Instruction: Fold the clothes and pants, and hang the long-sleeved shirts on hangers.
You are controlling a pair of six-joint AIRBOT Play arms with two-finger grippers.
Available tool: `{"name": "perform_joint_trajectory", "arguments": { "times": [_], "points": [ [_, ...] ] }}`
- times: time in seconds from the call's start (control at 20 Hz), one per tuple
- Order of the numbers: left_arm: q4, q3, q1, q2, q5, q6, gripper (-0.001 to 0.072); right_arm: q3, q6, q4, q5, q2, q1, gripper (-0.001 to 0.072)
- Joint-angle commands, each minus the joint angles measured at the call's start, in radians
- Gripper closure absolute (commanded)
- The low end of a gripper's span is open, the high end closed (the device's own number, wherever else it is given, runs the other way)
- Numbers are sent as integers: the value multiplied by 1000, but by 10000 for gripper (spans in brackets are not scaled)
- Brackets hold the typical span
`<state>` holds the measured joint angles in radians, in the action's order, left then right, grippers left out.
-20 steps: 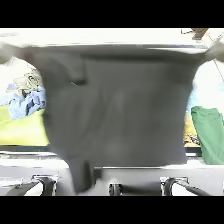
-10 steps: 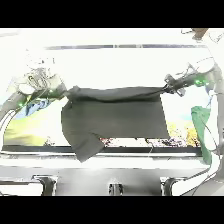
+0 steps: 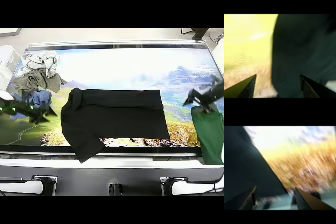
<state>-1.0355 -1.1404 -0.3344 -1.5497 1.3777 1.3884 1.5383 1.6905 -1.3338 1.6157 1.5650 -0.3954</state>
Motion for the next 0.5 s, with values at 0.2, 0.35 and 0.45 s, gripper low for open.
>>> {"name": "perform_joint_trajectory", "arguments": {
  "times": [0.2,0.35,0.45],
  "points": [
    [217,316,11,8,-117,-212,206,-329,-91,9,-18,-175,-26,176],
    [245,315,66,7,-139,-205,250,-329,-91,28,-19,-175,-26,176],
    [244,315,97,7,-140,-200,526,-330,-91,24,-16,-175,-26,177]
  ]
}}
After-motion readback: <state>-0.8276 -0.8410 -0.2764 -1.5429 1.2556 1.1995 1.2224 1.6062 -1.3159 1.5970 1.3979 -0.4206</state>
